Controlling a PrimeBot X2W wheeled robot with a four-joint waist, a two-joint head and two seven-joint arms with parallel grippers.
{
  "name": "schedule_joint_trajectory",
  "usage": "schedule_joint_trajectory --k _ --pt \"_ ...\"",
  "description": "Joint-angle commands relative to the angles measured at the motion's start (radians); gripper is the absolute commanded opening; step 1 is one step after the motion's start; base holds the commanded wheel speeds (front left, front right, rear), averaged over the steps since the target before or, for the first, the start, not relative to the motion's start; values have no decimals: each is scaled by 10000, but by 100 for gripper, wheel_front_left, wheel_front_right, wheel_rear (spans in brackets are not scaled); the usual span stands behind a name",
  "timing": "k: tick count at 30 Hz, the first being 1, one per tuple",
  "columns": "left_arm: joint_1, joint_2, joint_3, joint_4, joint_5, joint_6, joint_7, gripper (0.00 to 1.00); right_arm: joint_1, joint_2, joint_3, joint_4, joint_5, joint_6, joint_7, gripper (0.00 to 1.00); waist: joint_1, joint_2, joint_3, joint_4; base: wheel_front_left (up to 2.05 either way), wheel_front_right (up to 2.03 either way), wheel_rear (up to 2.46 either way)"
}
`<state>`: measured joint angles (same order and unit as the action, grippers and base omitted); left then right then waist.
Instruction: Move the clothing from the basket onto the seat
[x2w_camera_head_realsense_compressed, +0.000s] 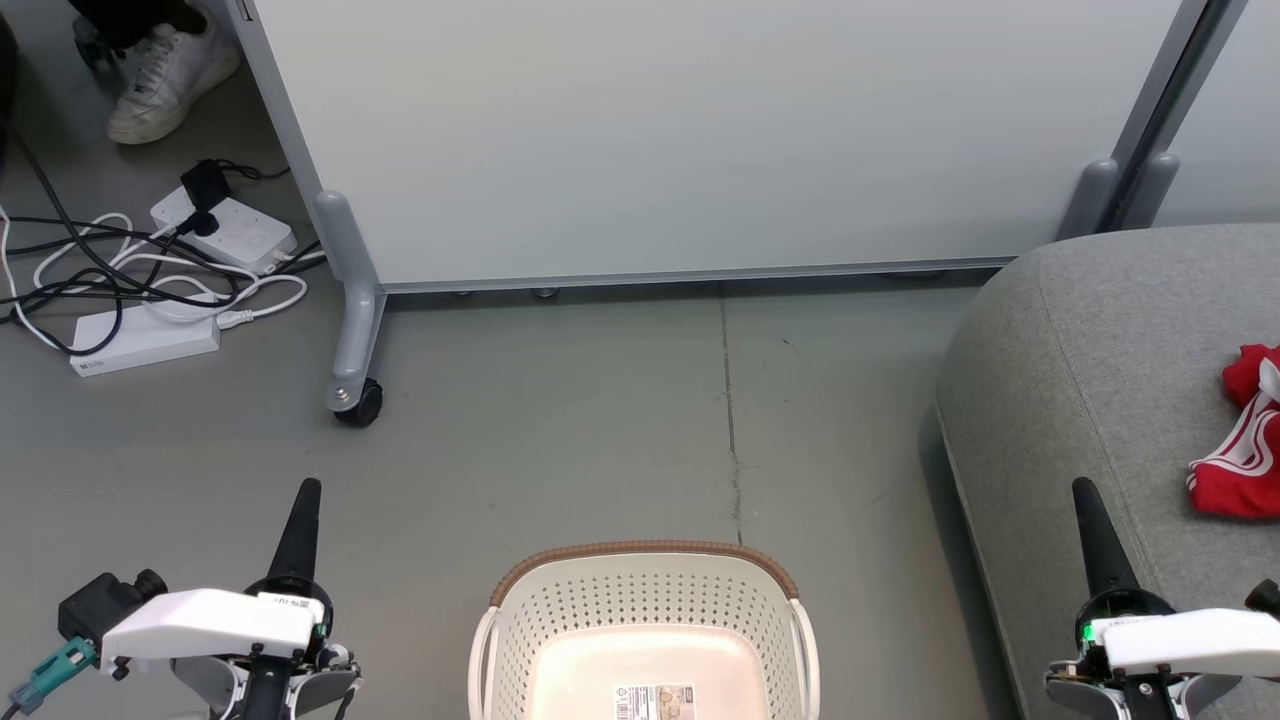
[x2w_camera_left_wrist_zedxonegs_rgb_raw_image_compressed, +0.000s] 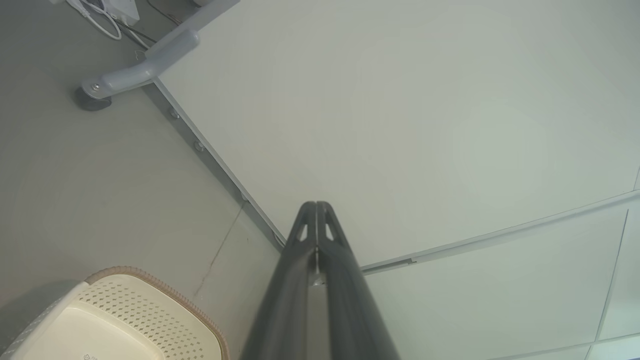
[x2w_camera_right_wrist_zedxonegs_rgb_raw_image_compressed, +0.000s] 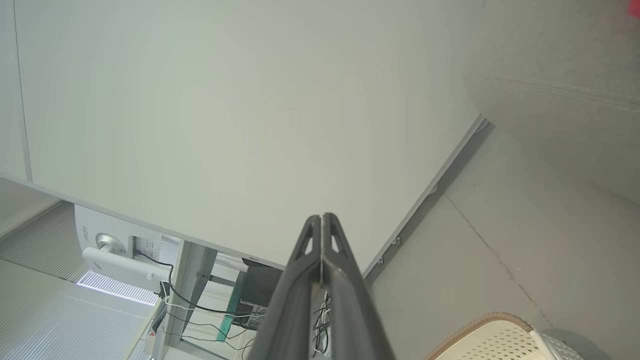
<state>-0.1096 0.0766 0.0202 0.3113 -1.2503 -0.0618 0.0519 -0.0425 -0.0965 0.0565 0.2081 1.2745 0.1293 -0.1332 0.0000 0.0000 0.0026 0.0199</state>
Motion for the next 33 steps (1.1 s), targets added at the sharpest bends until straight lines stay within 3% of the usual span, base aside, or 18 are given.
schedule_joint_trajectory --k 1,33 --pt "-249 58 110 -39 -227 -103 70 0 -195 -100 -14 -101 271 20 38 0 0 0 -1 -4 0 0 0" --pt "-732 126 784 73 -2697 -441 943 0 -364 -398 85 -112 3152 22 240 0 0 0 -24 -126 0 0 0"
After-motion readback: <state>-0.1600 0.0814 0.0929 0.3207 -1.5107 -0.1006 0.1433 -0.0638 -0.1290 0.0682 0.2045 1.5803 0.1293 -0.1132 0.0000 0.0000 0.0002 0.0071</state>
